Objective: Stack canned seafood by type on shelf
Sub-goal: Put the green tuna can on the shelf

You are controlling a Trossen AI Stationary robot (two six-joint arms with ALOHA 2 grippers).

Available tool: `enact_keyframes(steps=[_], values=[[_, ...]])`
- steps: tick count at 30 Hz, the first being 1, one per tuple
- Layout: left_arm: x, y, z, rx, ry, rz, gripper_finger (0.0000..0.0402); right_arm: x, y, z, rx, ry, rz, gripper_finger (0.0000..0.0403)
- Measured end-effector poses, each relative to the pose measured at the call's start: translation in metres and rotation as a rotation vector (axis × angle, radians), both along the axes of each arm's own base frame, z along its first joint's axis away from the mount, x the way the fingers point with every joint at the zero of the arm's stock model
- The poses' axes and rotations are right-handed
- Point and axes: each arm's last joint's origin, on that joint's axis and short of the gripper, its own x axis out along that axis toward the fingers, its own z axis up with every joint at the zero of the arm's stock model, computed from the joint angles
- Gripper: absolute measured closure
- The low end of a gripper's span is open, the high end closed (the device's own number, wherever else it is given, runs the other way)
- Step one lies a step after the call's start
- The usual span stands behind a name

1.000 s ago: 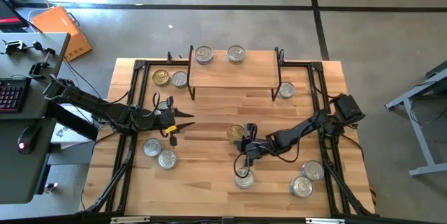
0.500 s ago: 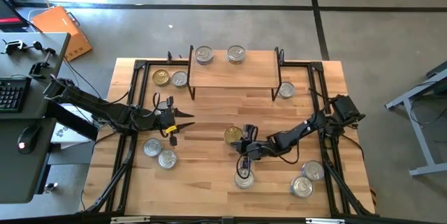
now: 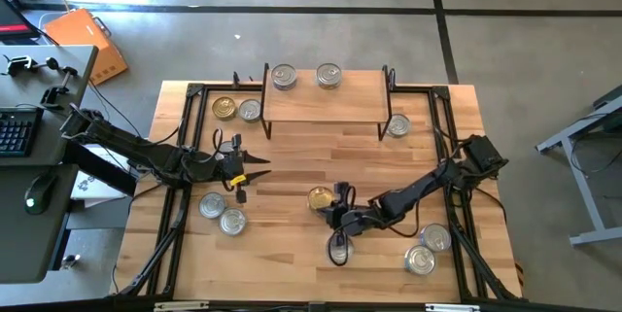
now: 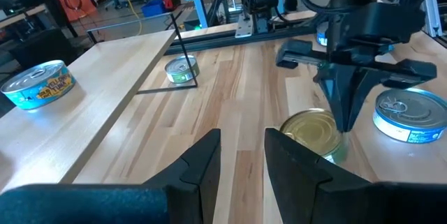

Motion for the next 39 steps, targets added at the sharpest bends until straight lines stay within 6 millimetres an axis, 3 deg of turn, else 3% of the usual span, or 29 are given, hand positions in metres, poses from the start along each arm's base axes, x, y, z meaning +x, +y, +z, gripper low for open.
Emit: enact_keyframes(steps=[19,33,39], values=[[0.0,0.0,0.0,0.001,0.001,-0.001,0.0296,0.006,0.002,0.014,-0.031,-0.033,0.021,0.0403],[0.0,0.0,0.0,0.001,0.001,-0.001,0.0296,-0.019,-0.004,0.067,-0.187,-0.068,-0.024,0.0403],[0.0,0.0,0.0,0.001,0.001,-0.001,0.0296,-0.03,-0.017,0.095,-0.328,-0.079,-0.042,0.0403]])
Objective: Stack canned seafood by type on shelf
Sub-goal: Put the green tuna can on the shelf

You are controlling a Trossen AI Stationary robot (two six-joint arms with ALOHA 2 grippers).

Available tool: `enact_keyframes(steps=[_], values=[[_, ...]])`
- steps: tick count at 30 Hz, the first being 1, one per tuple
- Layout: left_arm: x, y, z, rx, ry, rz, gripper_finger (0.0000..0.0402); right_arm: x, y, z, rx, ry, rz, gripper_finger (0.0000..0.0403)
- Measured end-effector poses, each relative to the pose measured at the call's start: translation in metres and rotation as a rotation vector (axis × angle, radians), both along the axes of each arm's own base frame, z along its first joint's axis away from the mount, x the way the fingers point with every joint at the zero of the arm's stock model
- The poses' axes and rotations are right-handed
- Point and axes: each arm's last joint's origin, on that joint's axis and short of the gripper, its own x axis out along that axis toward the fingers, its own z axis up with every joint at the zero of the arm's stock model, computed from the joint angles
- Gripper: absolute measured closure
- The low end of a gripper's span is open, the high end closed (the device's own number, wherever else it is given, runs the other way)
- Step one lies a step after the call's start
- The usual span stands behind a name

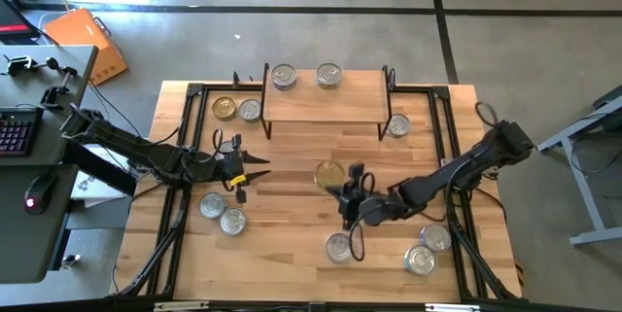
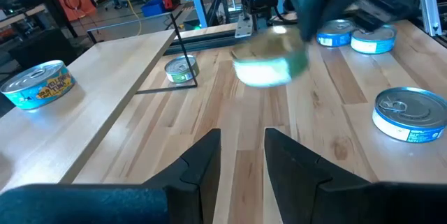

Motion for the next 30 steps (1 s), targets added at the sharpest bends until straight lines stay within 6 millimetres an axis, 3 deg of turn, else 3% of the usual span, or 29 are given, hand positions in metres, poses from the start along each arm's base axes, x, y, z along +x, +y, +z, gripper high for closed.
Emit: enact_keyframes(steps=[4,8,20,25,30], values=[[0.0,0.0,0.0,0.0,0.0,0.0,0.0296,-0.006,-0.026,0.02,-0.065,0.009,-0.055,0.0403],[0.0,0.0,0.0,0.001,0.0,-0.001,0.0296,-0.011,-0.063,0.033,-0.088,0.048,-0.137,0.0403],[0.0,0.0,0.0,0.001,0.0,-0.001,0.0296,-0.02,-0.198,0.027,0.043,0.171,-0.347,0.0403],[0.0,0.0,0.0,0.001,0.0,0.0,0.0296,-0.031,-0.235,0.026,0.109,0.169,-0.367,0.0403],[0.0,0.0,0.0,0.001,0.0,0.0,0.0296,-0.041,-0.258,0.026,0.103,0.179,-0.413,0.0403]])
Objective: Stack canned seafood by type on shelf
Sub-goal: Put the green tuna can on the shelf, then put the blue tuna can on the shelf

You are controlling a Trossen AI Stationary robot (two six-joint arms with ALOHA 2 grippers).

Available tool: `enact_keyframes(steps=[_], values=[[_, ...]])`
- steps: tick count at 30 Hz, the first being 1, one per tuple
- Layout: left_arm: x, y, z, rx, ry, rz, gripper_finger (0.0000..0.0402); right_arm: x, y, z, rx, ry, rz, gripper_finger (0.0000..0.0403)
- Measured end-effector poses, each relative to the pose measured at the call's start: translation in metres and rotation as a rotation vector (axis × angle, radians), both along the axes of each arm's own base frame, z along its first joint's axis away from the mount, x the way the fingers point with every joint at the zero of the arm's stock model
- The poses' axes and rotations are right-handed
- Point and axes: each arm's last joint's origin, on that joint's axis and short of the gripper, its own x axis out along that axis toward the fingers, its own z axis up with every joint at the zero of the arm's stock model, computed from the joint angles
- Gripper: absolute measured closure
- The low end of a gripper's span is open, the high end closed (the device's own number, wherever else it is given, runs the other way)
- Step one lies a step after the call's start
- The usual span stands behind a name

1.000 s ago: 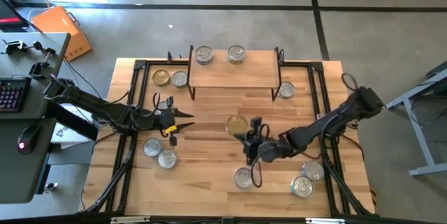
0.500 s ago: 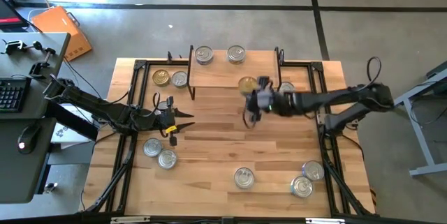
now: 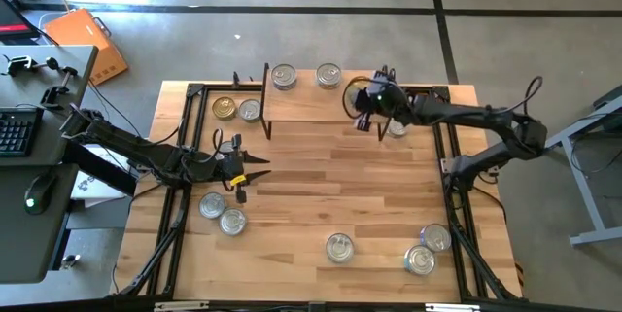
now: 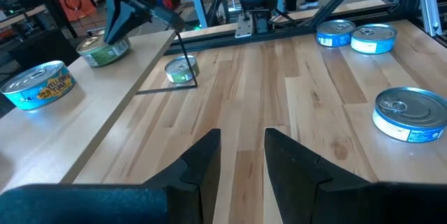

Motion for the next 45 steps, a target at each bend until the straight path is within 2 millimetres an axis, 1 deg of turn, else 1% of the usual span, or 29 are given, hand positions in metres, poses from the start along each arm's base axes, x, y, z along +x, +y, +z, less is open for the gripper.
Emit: enact_keyframes(steps=[6,11,14,17,23,28,32,36,39,42,45], values=[[0.0,0.0,0.0,0.0,0.0,0.0,0.0296,-0.009,-0.016,0.0,0.004,-0.002,-0.057,0.0403],[0.0,0.0,0.0,0.0,0.0,0.0,0.0296,-0.012,-0.021,0.0,0.007,-0.005,-0.073,0.0403],[0.0,0.0,0.0,-0.001,0.0,0.0,0.0296,-0.012,-0.021,0.0,0.008,-0.005,-0.075,0.0396],[0.0,0.0,0.0,-0.001,0.0,0.0,0.0296,-0.012,-0.021,0.0,0.004,-0.004,-0.085,0.0378],[0.0,0.0,0.0,-0.001,0.0,0.0,0.0296,-0.01,-0.02,0.002,-0.005,-0.027,-0.092,0.0325],[0.0,0.0,0.0,-0.002,0.0,0.0,0.0296,-0.008,-0.01,0.01,-0.037,-0.058,-0.08,0.0291],[0.0,0.0,0.0,-0.002,0.0,0.0,0.0296,-0.007,0.005,0.02,-0.036,-0.126,-0.078,0.0284],[0.0,0.0,0.0,-0.008,-0.001,0.002,0.0296,-0.005,0.032,0.03,0.067,-0.243,-0.057,0.0285],[0.0,0.0,0.0,-0.01,-0.002,0.003,0.0296,-0.001,0.064,0.03,0.137,-0.236,0.032,0.0286],[0.0,0.0,0.0,-0.017,-0.002,0.005,0.0296,0.002,0.106,0.024,0.202,-0.169,0.152,0.0286],[0.0,0.0,0.0,-0.023,-0.003,0.007,0.0296,-0.002,0.144,0.016,0.278,-0.088,0.233,0.0286]])
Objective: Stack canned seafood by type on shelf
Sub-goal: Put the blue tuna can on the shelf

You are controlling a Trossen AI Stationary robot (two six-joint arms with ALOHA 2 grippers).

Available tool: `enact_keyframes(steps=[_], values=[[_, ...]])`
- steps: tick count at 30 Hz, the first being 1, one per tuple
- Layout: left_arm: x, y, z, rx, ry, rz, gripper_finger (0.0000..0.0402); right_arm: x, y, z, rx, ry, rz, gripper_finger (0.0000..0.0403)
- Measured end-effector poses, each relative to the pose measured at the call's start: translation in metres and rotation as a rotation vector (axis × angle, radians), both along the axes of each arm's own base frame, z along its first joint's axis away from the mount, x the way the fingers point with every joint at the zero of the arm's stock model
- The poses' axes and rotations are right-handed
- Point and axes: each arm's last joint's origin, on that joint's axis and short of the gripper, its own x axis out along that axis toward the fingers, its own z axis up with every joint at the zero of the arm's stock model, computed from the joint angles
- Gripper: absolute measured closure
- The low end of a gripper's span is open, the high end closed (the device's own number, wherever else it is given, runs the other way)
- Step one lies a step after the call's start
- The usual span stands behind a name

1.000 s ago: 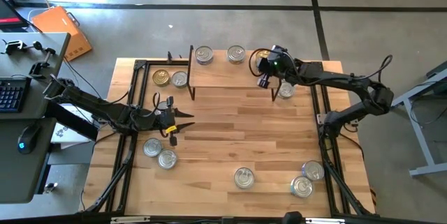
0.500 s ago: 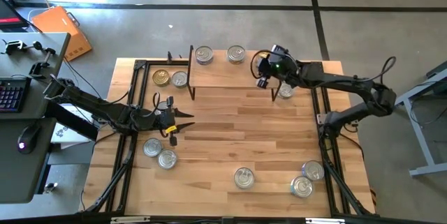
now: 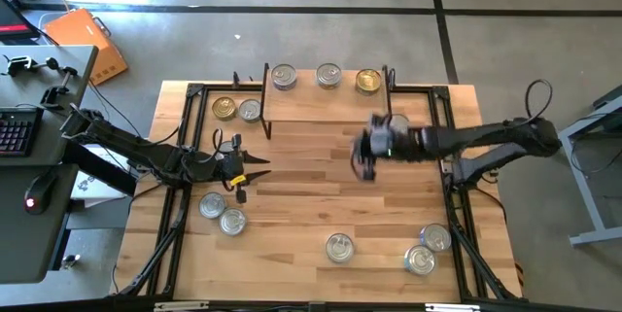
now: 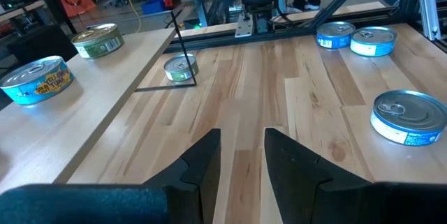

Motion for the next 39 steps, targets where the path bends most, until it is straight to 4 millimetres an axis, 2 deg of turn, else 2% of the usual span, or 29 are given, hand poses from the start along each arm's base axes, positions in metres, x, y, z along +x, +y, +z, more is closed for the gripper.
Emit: enact_keyframes(steps=[5,8,11,16,21,27,30,39], values=[[0.0,0.0,0.0,0.001,0.002,0.0,0.0296,-0.024,0.042,-0.016,0.105,0.206,0.013,0.0286],[0.0,0.0,0.0,0.001,0.002,0.0,0.0296,-0.044,0.052,-0.025,0.146,0.348,-0.076,0.0286],[0.0,0.0,0.0,0.007,0.004,-0.001,0.0296,-0.062,0.052,-0.031,0.147,0.484,-0.186,0.0286],[0.0,0.0,0.0,0.024,0.008,-0.007,0.0296,-0.08,0.04,-0.031,0.047,0.611,-0.334,0.0286],[0.002,-0.001,-0.003,0.038,0.026,-0.009,0.0296,-0.085,0.019,-0.027,0.051,0.588,-0.371,0.0286],[0.008,-0.003,-0.011,0.051,0.067,-0.01,0.0296,-0.103,-0.012,-0.047,0.124,0.541,-0.447,0.0286],[0.011,-0.004,-0.015,0.057,0.083,-0.01,0.0296,-0.103,-0.024,-0.059,0.153,0.524,-0.436,0.0286],[0.016,-0.005,-0.019,0.059,0.087,-0.009,0.0296,-0.089,-0.056,-0.074,0.222,0.602,-0.447,0.0286]])
